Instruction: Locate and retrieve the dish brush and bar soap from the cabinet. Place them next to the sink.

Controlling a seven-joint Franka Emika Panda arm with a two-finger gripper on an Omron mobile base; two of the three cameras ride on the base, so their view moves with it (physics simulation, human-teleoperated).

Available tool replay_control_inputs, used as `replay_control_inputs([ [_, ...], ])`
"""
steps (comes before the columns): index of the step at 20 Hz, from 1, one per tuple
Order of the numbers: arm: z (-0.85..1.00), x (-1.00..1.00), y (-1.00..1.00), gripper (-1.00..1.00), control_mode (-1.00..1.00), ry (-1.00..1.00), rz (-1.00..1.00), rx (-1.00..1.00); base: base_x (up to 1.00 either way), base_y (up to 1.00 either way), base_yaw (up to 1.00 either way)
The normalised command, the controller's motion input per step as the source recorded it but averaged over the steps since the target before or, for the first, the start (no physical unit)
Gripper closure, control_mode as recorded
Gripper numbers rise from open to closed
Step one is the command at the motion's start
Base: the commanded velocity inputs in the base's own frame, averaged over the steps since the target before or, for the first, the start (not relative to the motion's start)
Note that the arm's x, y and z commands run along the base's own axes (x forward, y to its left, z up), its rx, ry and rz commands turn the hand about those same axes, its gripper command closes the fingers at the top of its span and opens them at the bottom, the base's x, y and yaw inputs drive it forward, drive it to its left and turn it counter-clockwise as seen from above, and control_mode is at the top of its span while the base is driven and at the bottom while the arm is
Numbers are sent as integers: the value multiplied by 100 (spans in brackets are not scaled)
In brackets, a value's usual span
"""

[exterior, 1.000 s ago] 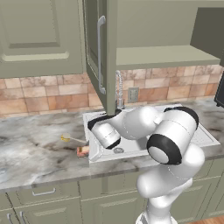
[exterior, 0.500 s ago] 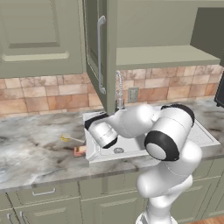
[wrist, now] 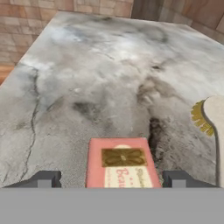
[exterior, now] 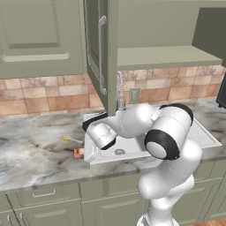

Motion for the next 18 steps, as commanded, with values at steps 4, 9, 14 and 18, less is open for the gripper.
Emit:
replay_control_inputs([
  [4,0,0,-4,-100,-100,0,0,0,0,0,0],
  [9,1,0,-22,-100,-100,0,0,-1,0,0,0],
  [14,1,0,-52,-100,-100,0,0,0,0,0,0],
  [18,13,0,-54,-100,-100,0,0,2,0,0,0],
])
